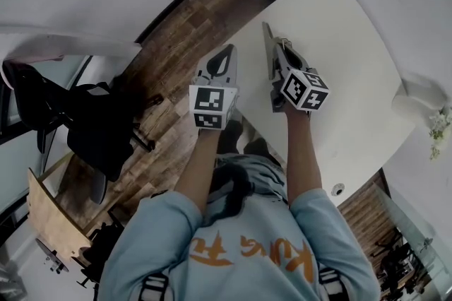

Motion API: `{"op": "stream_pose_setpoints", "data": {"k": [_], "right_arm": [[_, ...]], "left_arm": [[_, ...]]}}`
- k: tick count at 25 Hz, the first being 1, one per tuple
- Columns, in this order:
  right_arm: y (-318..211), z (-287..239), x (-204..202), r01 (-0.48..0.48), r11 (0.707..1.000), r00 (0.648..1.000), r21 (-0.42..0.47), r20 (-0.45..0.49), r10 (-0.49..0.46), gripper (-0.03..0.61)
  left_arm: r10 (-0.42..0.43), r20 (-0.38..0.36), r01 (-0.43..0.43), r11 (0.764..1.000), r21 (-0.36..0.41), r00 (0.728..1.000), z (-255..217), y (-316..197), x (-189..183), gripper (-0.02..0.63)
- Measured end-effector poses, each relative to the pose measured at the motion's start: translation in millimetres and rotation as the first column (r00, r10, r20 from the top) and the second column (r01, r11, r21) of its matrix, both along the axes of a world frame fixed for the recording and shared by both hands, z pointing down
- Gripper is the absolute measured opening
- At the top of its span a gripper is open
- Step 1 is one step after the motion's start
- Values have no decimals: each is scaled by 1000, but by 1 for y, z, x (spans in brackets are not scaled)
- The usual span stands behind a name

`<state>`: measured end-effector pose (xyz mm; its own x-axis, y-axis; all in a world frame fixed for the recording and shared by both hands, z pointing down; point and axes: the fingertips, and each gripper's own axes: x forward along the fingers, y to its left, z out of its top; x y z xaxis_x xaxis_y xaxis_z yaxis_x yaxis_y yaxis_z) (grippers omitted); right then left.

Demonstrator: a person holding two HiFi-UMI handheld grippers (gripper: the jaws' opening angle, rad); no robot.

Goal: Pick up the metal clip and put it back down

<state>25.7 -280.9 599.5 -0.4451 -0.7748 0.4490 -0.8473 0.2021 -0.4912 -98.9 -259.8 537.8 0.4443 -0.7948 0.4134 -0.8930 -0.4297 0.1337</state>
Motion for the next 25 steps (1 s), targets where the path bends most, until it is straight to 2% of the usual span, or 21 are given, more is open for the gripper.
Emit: {"op": "stream_pose_setpoints", "data": {"k": [8, 13, 16, 20, 23, 25], "right_arm": [[4, 20, 7, -93, 994, 996, -64, -12, 93, 47], [11, 31, 18, -112, 987, 989, -118, -110, 99, 107], [17, 28, 29, -144, 983, 979, -112, -160, 125, 133], [23, -6, 51, -199, 980, 965, -25, -177, 191, 138], [16, -61, 70, -193, 971, 953, 142, -209, 220, 94], [12, -104, 80, -171, 949, 942, 266, -239, 237, 51]], "left_arm": [[16, -15, -16, 1000, 1, 1000, 0, -5, 0, 25], [2, -45, -1, 1000, 17, 999, -13, -5, 0, 25], [-2, -56, 4, 999, 42, 998, -26, -8, 0, 25], [12, -74, -5, 995, 96, 997, -51, -10, 7, 25], [51, -85, -37, 987, 157, 995, -81, -14, 26, 25], [81, -91, -62, 978, 200, 993, -101, -16, 40, 25]]}}
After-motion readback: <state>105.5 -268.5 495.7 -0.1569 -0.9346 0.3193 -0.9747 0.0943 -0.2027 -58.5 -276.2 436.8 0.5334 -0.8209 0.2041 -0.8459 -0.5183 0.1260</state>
